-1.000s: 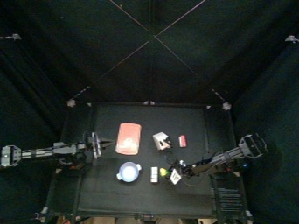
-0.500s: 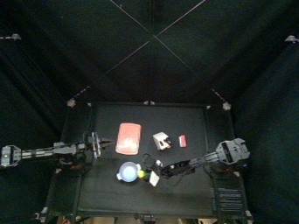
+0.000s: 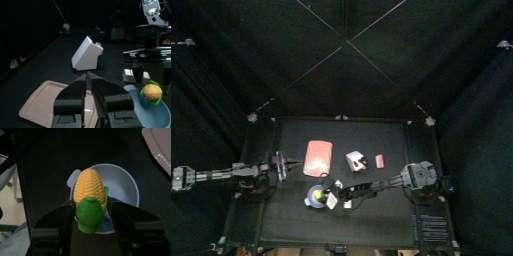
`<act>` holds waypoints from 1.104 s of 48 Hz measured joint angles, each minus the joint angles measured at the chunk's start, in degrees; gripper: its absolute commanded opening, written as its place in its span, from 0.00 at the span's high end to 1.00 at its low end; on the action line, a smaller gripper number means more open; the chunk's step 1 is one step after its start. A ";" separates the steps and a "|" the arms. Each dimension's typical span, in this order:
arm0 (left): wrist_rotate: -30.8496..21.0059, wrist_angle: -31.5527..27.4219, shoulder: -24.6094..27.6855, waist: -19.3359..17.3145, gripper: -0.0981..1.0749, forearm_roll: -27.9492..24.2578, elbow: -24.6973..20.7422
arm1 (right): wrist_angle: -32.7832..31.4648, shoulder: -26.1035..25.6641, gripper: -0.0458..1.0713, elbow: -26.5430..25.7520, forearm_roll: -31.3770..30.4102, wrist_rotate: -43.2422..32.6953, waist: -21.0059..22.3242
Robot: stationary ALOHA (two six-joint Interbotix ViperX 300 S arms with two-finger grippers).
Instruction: Put corn in bowl
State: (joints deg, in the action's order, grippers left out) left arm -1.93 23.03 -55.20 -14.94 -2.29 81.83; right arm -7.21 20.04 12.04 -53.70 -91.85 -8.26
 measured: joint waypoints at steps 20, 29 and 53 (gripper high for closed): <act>0.00 0.00 0.00 1.05 0.45 0.00 0.35 | -0.88 0.44 0.16 -0.09 -0.09 0.00 0.26; 0.00 0.00 0.00 1.05 0.45 0.09 0.44 | -1.67 0.44 0.16 -0.26 -0.09 0.00 0.26; 0.00 0.00 0.00 1.14 0.45 0.09 0.44 | -5.01 0.44 0.16 -3.34 0.35 0.00 0.26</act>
State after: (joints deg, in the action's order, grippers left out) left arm -1.93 23.03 -55.20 -13.80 -2.20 82.27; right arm -12.22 20.48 8.70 -53.35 -91.85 -8.00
